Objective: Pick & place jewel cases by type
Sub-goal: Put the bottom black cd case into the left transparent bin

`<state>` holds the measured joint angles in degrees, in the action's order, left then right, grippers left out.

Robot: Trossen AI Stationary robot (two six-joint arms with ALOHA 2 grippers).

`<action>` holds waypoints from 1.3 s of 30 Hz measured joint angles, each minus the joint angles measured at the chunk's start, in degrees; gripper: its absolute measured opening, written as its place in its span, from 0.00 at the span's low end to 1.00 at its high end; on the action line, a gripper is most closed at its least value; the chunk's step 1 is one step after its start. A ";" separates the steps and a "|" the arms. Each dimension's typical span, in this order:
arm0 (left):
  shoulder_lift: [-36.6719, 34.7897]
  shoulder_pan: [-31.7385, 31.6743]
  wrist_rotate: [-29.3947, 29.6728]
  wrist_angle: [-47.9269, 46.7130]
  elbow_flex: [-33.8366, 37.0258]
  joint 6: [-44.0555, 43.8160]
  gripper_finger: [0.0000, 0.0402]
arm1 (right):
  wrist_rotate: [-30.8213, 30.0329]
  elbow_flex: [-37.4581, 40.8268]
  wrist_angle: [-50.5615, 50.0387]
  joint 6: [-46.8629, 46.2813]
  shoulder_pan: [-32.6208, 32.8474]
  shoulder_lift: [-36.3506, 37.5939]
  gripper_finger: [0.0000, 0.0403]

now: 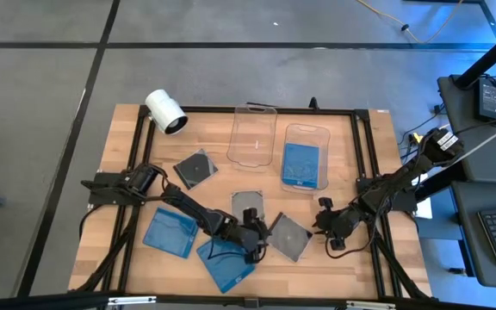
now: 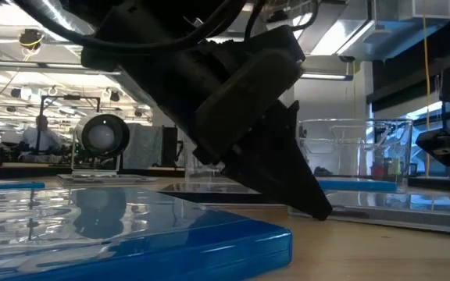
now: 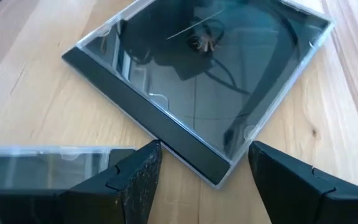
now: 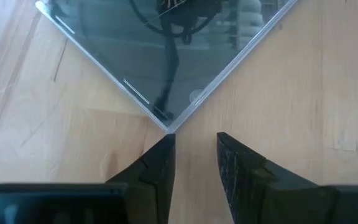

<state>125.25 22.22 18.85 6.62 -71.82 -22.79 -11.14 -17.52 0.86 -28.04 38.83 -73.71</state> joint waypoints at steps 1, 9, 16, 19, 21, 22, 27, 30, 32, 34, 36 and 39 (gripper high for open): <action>0.00 0.00 -0.10 -0.05 -0.04 -0.81 0.60 | 0.00 0.00 -0.04 -0.06 0.08 0.00 0.30; 0.05 0.52 0.88 0.40 0.04 2.84 0.60 | 0.38 0.31 3.48 0.68 0.20 -0.20 0.30; 0.38 0.45 0.93 7.49 0.20 8.03 0.60 | 0.75 0.23 5.85 1.20 0.18 -0.58 0.30; 0.63 0.37 -0.12 9.86 0.22 8.57 0.60 | 0.60 0.17 5.92 1.10 0.17 -1.37 0.30; 0.70 0.39 -0.25 10.43 0.22 8.61 0.60 | 0.55 0.13 6.05 1.08 0.17 -1.80 0.30; 0.70 0.39 -0.83 10.63 0.22 8.61 0.60 | 0.48 0.09 6.12 1.10 0.17 -2.04 0.30; 0.63 0.40 -1.34 9.93 0.17 8.60 0.60 | 2.33 -0.10 4.60 -0.01 0.08 -1.98 0.30; 0.55 0.35 -1.24 9.41 0.11 8.59 0.60 | 1.57 -1.04 1.59 -3.30 0.13 -1.41 0.30; 0.51 0.35 -1.11 9.29 0.11 8.59 0.60 | 0.86 -2.05 -1.06 -3.20 0.17 -0.76 0.30; 0.48 0.35 -1.10 9.08 0.07 8.57 0.60 | 0.78 -3.67 -4.04 -3.27 0.15 -0.53 0.30; 0.48 0.35 -1.07 9.06 0.07 8.57 0.60 | 0.82 -5.43 -6.53 -4.13 0.13 -0.46 0.30; 0.44 0.35 -1.04 8.97 0.07 8.57 0.60 | 0.97 -5.79 -7.55 -6.29 0.15 -0.46 0.30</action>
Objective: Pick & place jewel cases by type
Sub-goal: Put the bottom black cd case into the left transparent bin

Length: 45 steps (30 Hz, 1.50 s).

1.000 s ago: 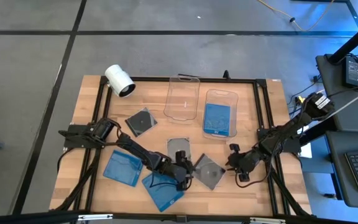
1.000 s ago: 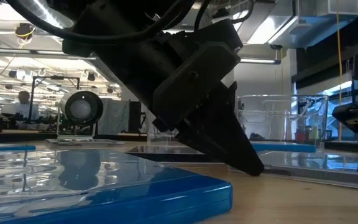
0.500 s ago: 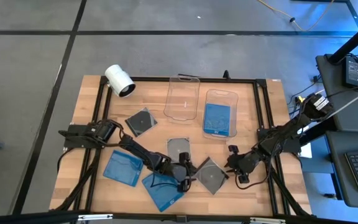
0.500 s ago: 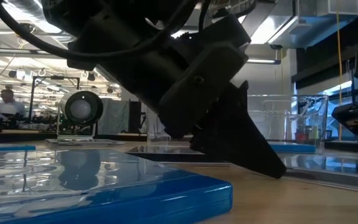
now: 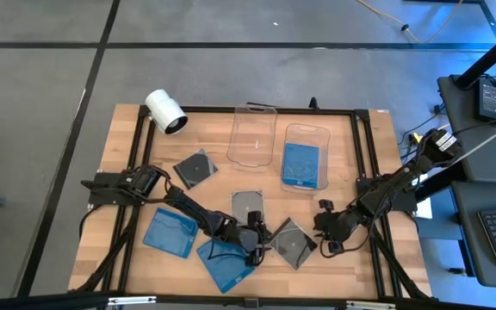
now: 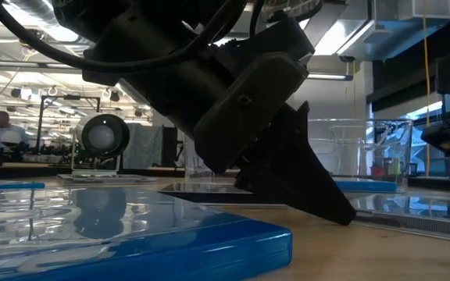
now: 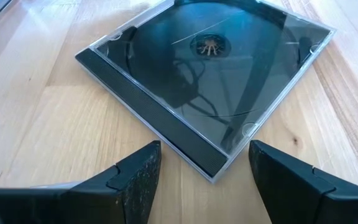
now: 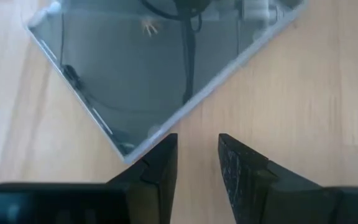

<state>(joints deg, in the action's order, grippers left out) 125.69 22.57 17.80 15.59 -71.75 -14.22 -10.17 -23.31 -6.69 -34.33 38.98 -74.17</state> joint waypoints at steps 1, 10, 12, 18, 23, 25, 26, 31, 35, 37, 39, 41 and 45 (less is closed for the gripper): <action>-0.02 0.00 0.00 -0.08 0.00 0.00 0.60 | 0.01 0.00 0.08 -0.42 -0.02 0.00 0.30; -0.07 0.02 0.06 -0.20 -0.04 0.00 0.60 | 2.86 0.00 -0.19 -1.61 -0.07 0.02 0.38; -0.07 0.02 0.07 -0.20 -0.04 0.00 0.60 | 2.79 0.00 -1.81 -2.94 -0.07 0.02 0.45; -0.09 0.01 0.09 -0.27 -0.07 0.00 0.60 | 5.79 -0.24 -3.36 -5.91 -0.15 0.22 0.63; -0.13 -0.15 0.04 -0.44 -0.07 0.00 0.60 | 8.57 -0.02 0.12 -7.89 -0.09 0.11 0.67; -0.15 -0.15 0.07 -0.44 -0.07 -0.02 0.60 | 8.97 -0.04 -0.08 -10.30 -0.04 0.13 0.67; -0.15 -0.15 0.07 -0.46 -0.07 -0.08 0.60 | 8.98 -0.08 -0.30 -10.57 -0.01 0.13 0.67; -0.15 -0.15 0.07 -0.46 -0.07 -0.17 0.60 | 7.61 -0.11 -0.51 -11.71 2.07 0.13 0.67; -0.15 -0.17 0.09 -0.46 -0.07 -0.13 0.60 | 5.27 -0.09 -0.78 -12.98 4.49 0.11 0.67; -0.15 -0.17 0.29 -0.46 -0.07 -0.13 0.60 | 3.21 -0.04 -0.82 -13.84 5.87 0.08 0.67; -0.15 -0.17 0.47 -0.47 -0.07 -0.15 0.60 | 1.51 -0.02 -1.10 -15.57 7.12 0.04 0.67; -0.15 -0.17 0.58 -0.46 -0.07 -0.15 0.60 | 0.00 -0.02 -1.09 -17.00 8.24 -0.04 0.67; -0.15 -0.17 0.63 -0.46 -0.08 -0.05 0.60 | -4.37 -0.04 0.04 -18.18 10.51 -2.02 0.67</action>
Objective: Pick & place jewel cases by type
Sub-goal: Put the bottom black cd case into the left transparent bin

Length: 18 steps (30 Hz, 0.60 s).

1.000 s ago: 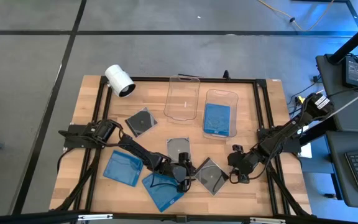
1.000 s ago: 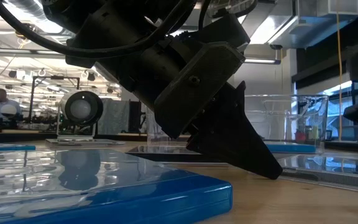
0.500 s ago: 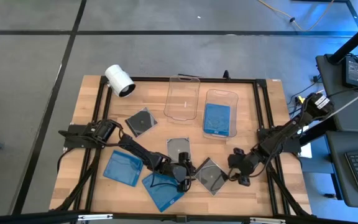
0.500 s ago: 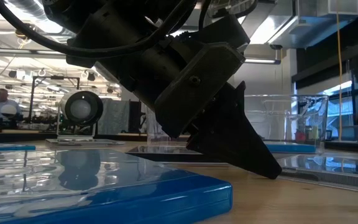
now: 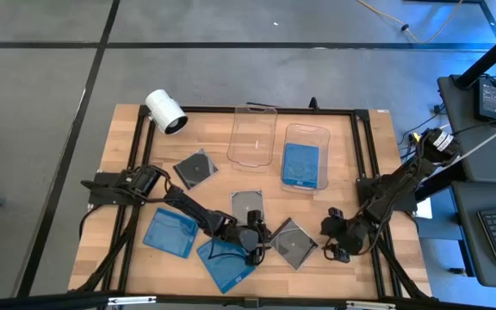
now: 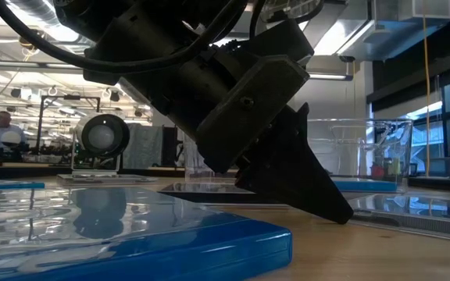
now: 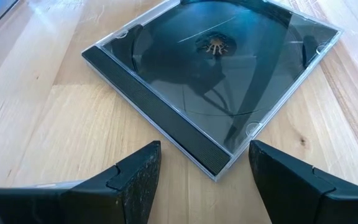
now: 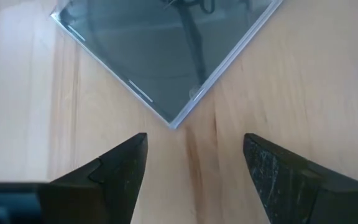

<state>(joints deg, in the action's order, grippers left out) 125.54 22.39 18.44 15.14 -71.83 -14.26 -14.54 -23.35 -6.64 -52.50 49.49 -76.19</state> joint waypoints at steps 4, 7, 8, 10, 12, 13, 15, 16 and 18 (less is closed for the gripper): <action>0.00 0.00 0.00 -0.03 0.00 0.02 0.60 | -3.70 -0.13 4.12 0.08 1.64 -3.75 0.67; 0.00 0.00 0.00 -0.07 -0.02 0.02 0.60 | -6.38 -0.09 7.60 0.28 2.89 -5.72 0.67; 0.00 -0.02 0.00 -0.07 -0.02 0.02 0.60 | -7.27 -0.07 8.37 0.33 3.29 -6.22 0.67; 0.00 -0.02 0.00 -0.07 -0.02 0.02 0.60 | -7.92 -0.21 8.57 0.48 3.94 -6.97 0.67; 0.00 -0.02 -0.02 -0.07 -0.02 0.02 0.60 | -8.57 -1.01 7.10 0.20 4.43 -8.11 0.67; 0.00 -0.02 -0.02 -0.07 -0.02 0.02 0.60 | -9.38 -1.49 6.38 0.24 4.64 -8.80 0.67; 0.00 -0.02 -0.02 -0.09 -0.02 0.05 0.60 | -11.00 -2.74 5.70 1.43 5.12 -10.56 0.66; 0.00 -0.02 -0.04 -0.07 -0.02 0.05 0.60 | -11.69 -3.60 5.61 2.68 5.32 -11.57 0.65; 0.00 -0.05 -0.15 -0.09 -0.02 0.05 0.60 | -13.23 -5.36 5.21 5.43 5.67 -13.87 0.64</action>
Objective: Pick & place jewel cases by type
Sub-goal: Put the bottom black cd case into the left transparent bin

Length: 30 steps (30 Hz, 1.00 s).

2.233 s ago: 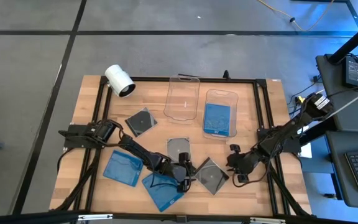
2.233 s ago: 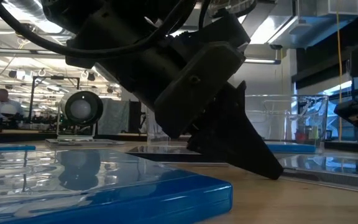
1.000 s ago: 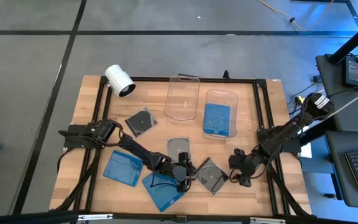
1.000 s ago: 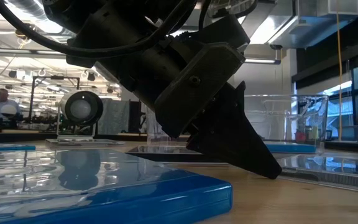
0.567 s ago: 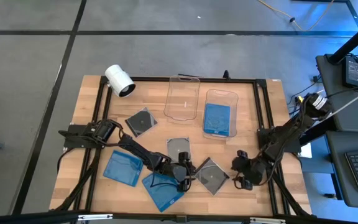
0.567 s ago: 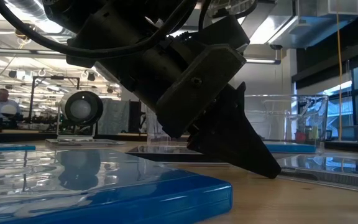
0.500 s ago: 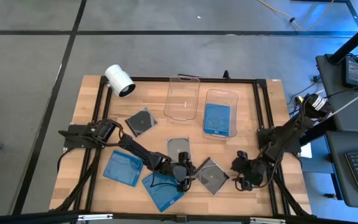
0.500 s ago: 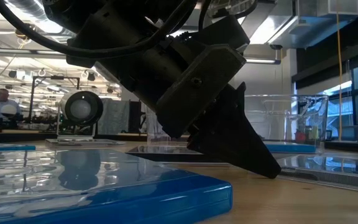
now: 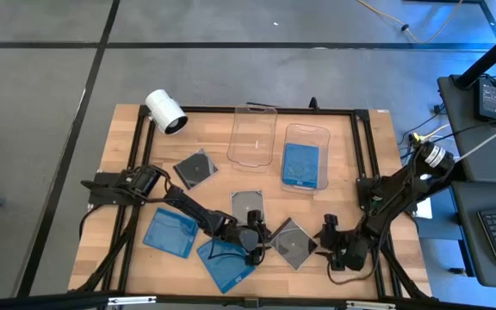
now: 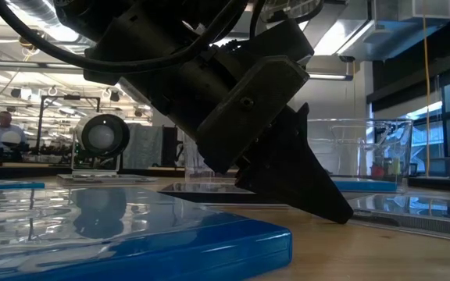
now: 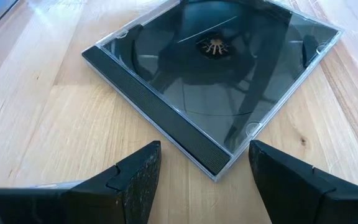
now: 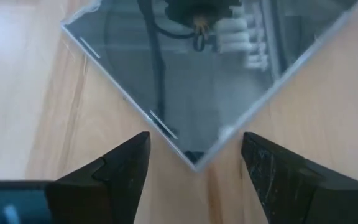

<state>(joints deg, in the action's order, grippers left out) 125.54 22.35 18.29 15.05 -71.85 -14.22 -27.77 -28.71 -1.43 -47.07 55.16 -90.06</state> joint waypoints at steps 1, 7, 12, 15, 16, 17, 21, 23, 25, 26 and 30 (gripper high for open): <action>0.00 -0.05 -0.30 -0.03 0.00 0.00 0.60 | -0.47 -0.97 -0.41 0.74 0.02 -1.22 0.63; -0.27 -0.92 -5.13 -0.55 0.00 -0.17 0.60 | -1.46 -5.51 -5.64 -3.10 0.02 -5.07 0.61; -0.28 -1.35 -6.58 -0.32 0.02 0.29 0.60 | -1.91 -5.74 -6.26 -3.74 0.02 -5.16 0.61; -0.23 -1.51 -7.37 0.68 0.12 1.44 0.60 | -2.06 -5.73 -6.43 -3.68 0.02 -5.16 0.61; -0.18 -1.49 -7.70 1.24 0.19 2.00 0.60 | -2.10 -5.70 -6.43 -3.65 0.02 -5.16 0.61; -0.12 -1.45 -7.99 1.74 0.23 2.46 0.60 | -2.13 -5.70 -6.46 -3.61 0.02 -5.16 0.61; 0.07 -1.11 -8.01 3.00 0.24 4.10 0.60 | -2.92 -5.68 -6.47 -3.43 0.02 -5.22 0.61; 0.13 -0.84 -6.90 3.19 0.24 5.35 0.60 | -3.00 -5.66 -6.47 -3.19 0.02 -5.22 0.61; 0.15 -0.64 -6.14 3.22 0.24 7.79 0.60 | -3.08 -5.66 -6.43 -2.79 0.02 -5.22 0.61; 0.15 -0.58 -5.90 3.22 0.24 9.28 0.60 | -3.06 -5.64 -6.39 -2.63 0.02 -5.22 0.61; 0.15 -0.44 -5.39 3.37 0.22 14.04 0.60 | -3.14 -5.64 -6.37 -2.51 0.02 -5.22 0.61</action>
<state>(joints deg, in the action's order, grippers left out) 125.69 21.91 12.90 18.42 -71.64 -0.18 -30.91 -34.35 -7.80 -49.58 55.18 -95.29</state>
